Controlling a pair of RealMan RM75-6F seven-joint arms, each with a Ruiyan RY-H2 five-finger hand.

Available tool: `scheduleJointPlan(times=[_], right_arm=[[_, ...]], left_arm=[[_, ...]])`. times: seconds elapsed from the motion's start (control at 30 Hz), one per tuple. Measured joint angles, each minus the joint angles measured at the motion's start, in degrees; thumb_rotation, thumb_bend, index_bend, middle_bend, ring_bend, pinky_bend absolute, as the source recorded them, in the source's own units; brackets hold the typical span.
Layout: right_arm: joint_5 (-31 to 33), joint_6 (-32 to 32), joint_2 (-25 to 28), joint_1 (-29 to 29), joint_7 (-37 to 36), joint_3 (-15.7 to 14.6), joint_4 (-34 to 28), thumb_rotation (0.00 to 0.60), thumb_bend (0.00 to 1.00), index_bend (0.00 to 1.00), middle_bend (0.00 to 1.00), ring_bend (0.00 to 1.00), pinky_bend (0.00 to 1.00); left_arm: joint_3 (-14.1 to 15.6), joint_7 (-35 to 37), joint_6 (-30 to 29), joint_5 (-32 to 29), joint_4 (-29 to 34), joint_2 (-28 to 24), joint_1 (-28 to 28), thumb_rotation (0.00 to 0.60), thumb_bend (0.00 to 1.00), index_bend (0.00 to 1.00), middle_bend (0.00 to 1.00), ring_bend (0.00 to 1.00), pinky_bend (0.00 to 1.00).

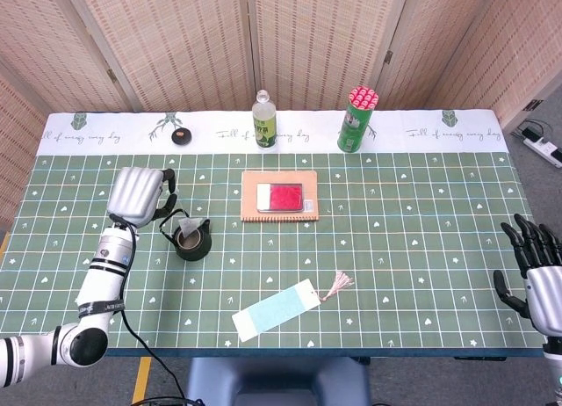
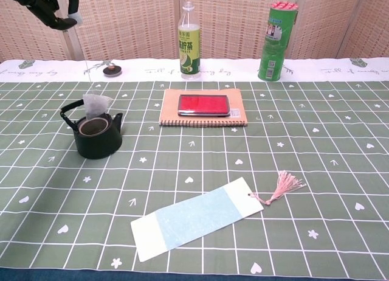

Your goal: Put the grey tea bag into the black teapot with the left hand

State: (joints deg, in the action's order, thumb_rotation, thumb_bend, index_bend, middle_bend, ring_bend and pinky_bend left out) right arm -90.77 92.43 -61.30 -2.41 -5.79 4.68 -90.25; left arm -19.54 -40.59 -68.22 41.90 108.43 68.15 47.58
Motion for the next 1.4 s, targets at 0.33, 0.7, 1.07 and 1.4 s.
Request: scheduleJointPlan(times=[0.33,0.7,1.07,1.4], right_arm=[[-0.47,0.5,0.07,0.2,-0.37,-0.09,0.19,0.6,0.51,0.0,0.0,0.0,0.0],[-0.35,-0.43,-0.83,-0.31,1.35,-0.12,0.4,0.6,0.51,0.0,0.0,0.0,0.0],[-0.23,-0.22,-1.07,-0.35,1.31,0.04,0.58,0.6,0.51,0.0,0.0,0.0,0.0],[-0.71,0.61,-0.9,-0.07,0.84,0.0,0.64,0.6,0.51,0.0,0.0,0.0,0.0]], left_arm=[[3.41,2.09,0.52,1.78,-0.36,-0.91,-1.05,0.6,0.51,0.6,1.0,1.0,1.0],[5.11,7.71,-0.26,4.62,0.19,-5.04,-4.78,0.6,0.51,0.6,1.0,1.0,1.0],[7.12,12.19,0.94,6.14,-0.66,-5.66,-7.27,0.6,0.51,0.6,1.0,1.0,1.0],[9.73,13.1,0.11,11.92,0.72,-2.99,-8.92,0.6,0.51,0.6,1.0,1.0,1.0]])
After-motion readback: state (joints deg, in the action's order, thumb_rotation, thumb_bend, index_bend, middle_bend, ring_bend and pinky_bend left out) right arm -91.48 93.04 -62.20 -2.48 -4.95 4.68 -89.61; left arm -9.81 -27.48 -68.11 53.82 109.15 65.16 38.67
